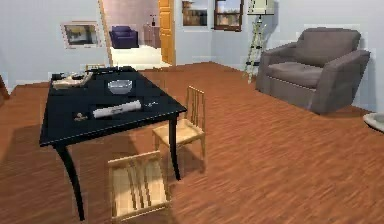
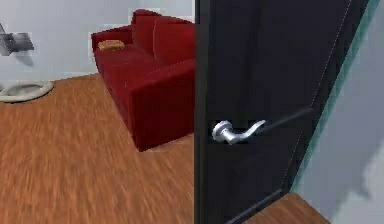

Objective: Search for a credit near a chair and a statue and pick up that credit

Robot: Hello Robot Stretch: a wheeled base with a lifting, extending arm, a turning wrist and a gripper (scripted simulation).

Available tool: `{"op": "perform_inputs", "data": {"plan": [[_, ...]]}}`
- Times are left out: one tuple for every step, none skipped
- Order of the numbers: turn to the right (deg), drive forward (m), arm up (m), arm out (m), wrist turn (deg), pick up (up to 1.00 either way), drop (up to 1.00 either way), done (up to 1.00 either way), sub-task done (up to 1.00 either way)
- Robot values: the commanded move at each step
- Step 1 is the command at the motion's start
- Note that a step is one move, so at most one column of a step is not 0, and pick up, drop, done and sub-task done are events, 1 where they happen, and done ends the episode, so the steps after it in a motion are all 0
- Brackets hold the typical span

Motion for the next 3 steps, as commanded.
{"op": "perform_inputs", "data": {"plan": [[24.0,0.00,0.00,0.00,0.0,0.00,0.00,0.00,0.00],[0.0,0.15,0.00,0.00,0.0,0.00,0.00,0.00,0.00],[6.0,0.00,0.00,0.00,0.0,0.00,0.00,0.00,0.00]]}}
